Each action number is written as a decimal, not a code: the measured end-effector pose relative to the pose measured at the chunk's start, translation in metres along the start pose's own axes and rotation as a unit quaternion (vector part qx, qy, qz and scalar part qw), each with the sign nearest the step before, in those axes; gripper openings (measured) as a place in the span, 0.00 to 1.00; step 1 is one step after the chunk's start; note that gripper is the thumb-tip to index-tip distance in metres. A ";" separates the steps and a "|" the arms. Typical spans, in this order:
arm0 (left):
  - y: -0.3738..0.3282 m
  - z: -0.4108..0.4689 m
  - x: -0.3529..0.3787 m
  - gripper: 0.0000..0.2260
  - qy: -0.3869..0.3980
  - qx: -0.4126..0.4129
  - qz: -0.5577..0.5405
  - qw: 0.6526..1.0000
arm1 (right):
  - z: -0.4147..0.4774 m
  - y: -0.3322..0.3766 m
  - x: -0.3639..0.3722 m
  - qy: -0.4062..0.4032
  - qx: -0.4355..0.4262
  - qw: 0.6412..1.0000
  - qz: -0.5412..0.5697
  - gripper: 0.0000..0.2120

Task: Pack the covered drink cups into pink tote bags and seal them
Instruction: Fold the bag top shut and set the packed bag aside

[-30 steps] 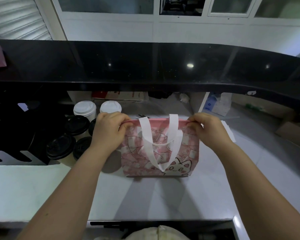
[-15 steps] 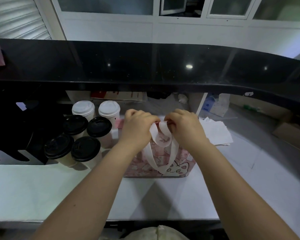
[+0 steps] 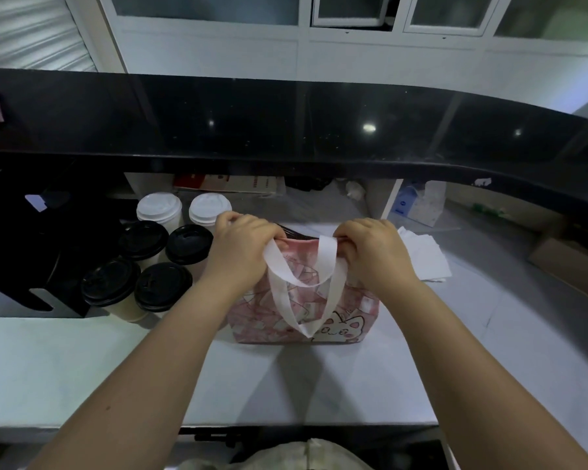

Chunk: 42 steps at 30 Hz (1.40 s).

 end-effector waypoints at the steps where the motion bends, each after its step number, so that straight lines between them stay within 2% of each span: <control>1: -0.001 0.001 0.002 0.12 0.000 -0.003 0.003 1.000 | 0.001 0.002 0.001 -0.002 -0.007 1.000 -0.011 0.07; 3: -0.004 0.002 0.003 0.12 -0.008 -0.003 0.001 1.000 | 0.002 0.003 0.000 -0.012 -0.014 1.000 -0.006 0.06; 6: 0.000 -0.005 -0.005 0.07 -0.040 0.016 -0.025 0.999 | -0.002 -0.001 -0.004 -0.015 -0.030 0.999 0.009 0.05; 7: 0.006 -0.009 -0.007 0.09 -0.047 0.013 -0.032 0.998 | -0.004 -0.005 -0.006 -0.020 -0.034 0.999 0.010 0.04; 10: 0.036 -0.019 -0.014 0.19 -0.054 -0.039 -0.063 0.996 | -0.010 -0.026 -0.014 -0.034 0.005 0.999 0.019 0.04; 15: 0.049 -0.017 -0.019 0.11 -0.086 -0.095 -0.060 0.990 | -0.005 -0.030 -0.014 -0.049 0.023 0.998 0.022 0.03; 18: 0.062 -0.021 -0.011 0.11 -0.056 -0.143 -0.143 0.978 | -0.007 -0.042 -0.013 -0.041 0.039 0.996 0.075 0.03; 21: 0.080 -0.035 -0.012 0.14 -0.064 -0.201 -0.238 0.948 | -0.019 -0.083 -0.006 -0.018 0.157 0.977 0.143 0.07; 23: 0.089 -0.041 -0.016 0.12 -0.092 -0.234 -0.255 0.934 | -0.024 -0.092 -0.003 -0.023 0.193 0.967 0.166 0.11; 27: 0.095 -0.039 -0.013 0.12 -0.121 -0.255 -0.243 0.928 | -0.019 -0.094 0.001 -0.041 0.236 0.949 0.205 0.16; 32: 0.097 -0.048 -0.006 0.12 -0.123 -0.255 -0.310 0.907 | -0.028 -0.103 -0.002 -0.056 0.265 0.926 0.265 0.12; 39: 0.090 -0.048 -0.015 0.13 -0.140 -0.225 -0.394 0.880 | -0.047 -0.119 -0.004 -0.061 0.295 0.847 0.439 0.14; 42: 0.086 -0.043 -0.008 0.13 -0.145 -0.249 -0.415 0.863 | -0.050 -0.121 -0.001 -0.074 0.305 0.834 0.453 0.16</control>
Point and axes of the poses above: each hand's wrist, its own z-axis towards the middle knuckle, its own x-axis out of the palm, y = z × x, the point moved 10 cm from there along z, towards the middle knuckle, and after that the axes turned 7 degrees about -y, right-handed, at the moved point
